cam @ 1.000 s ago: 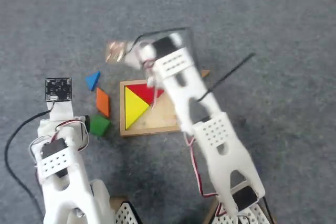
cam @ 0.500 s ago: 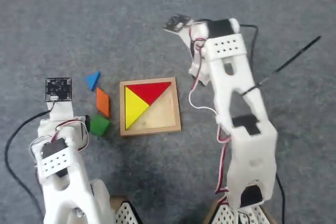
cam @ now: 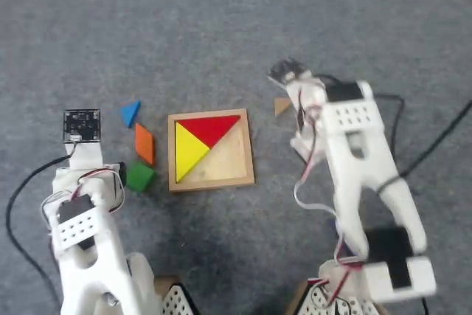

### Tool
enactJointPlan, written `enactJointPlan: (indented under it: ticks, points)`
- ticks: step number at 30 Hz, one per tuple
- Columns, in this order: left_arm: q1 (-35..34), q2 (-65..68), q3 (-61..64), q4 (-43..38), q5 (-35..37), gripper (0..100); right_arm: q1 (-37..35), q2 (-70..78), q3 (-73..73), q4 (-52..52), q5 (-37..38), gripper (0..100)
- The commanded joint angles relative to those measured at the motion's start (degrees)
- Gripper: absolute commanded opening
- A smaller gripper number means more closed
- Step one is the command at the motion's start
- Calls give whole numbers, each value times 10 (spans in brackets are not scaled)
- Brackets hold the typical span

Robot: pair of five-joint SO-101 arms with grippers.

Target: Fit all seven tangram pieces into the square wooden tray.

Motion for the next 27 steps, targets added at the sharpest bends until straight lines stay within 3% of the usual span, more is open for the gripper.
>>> enactJointPlan:
  ticks: [1,3,11,18,24,27]
  points:
    - [0,-15,-8,-10,4,250,40,-80,88,-47,-4,255]
    - [0,-15,-8,-10,4,250,66,-80,116,-58,18,256]
    - [0,-14,-8,-10,4,250,103,-24,212,-85,294,255]
    - [0,-13,-8,-10,4,250,179,-20,258,-110,479,253]
    - [0,-13,-8,-10,4,250,225,-20,260,-106,495,253]
    - [0,-13,-8,-10,4,250,230,-20,261,-73,431,253]
